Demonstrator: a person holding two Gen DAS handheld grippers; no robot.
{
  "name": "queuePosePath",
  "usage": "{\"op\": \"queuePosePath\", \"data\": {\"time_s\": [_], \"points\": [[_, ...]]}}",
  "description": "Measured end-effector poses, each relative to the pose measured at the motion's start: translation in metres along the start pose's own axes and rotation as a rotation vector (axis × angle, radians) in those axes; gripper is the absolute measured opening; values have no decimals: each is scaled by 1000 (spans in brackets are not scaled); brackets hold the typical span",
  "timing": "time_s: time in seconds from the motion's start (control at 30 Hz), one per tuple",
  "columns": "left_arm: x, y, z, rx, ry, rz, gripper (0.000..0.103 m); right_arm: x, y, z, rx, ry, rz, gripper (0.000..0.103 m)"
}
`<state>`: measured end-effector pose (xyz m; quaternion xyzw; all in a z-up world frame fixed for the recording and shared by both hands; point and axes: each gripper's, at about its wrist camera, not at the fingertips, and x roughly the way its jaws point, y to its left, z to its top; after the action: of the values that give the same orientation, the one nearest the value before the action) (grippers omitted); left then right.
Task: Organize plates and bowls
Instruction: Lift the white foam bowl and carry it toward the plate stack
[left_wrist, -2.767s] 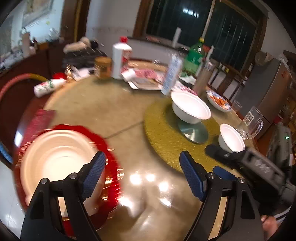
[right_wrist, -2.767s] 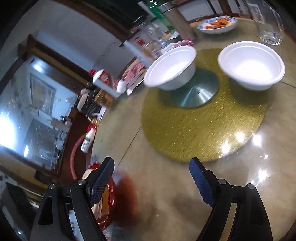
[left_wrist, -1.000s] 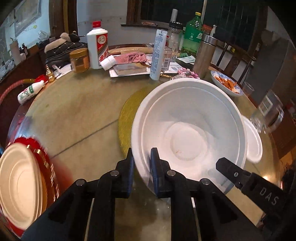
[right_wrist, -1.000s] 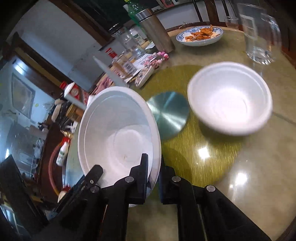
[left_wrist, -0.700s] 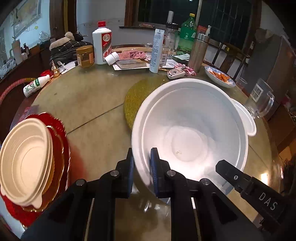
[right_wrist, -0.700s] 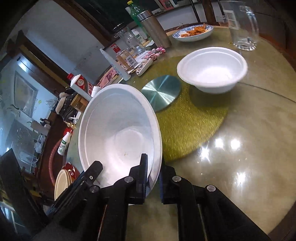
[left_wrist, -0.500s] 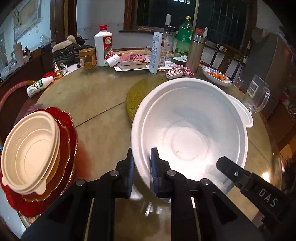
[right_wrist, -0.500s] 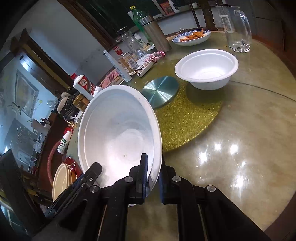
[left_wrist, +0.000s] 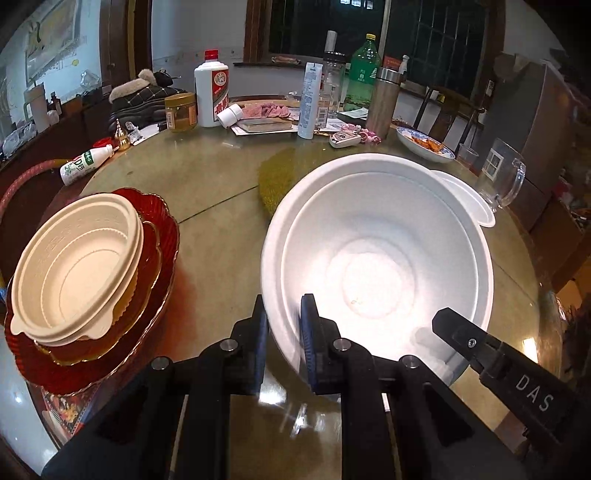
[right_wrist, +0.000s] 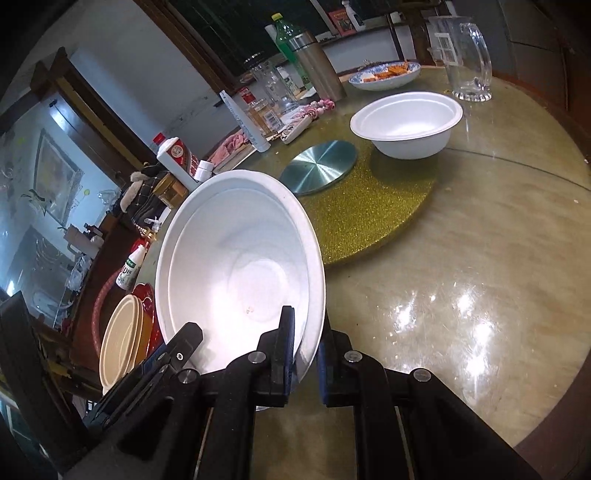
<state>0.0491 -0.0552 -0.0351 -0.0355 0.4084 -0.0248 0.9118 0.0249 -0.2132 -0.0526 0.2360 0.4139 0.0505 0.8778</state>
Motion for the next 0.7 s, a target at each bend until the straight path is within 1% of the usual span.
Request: {"op": "queuePosePath", "data": {"time_s": [0.3, 0.7], "points": [[-6, 7, -7, -2, -1, -7, 14, -5, 5, -10, -22, -6, -2, 11], [-14, 13, -11, -7, -4, -16, 15, -8, 11, -14, -39, -9, 2, 11]]}}
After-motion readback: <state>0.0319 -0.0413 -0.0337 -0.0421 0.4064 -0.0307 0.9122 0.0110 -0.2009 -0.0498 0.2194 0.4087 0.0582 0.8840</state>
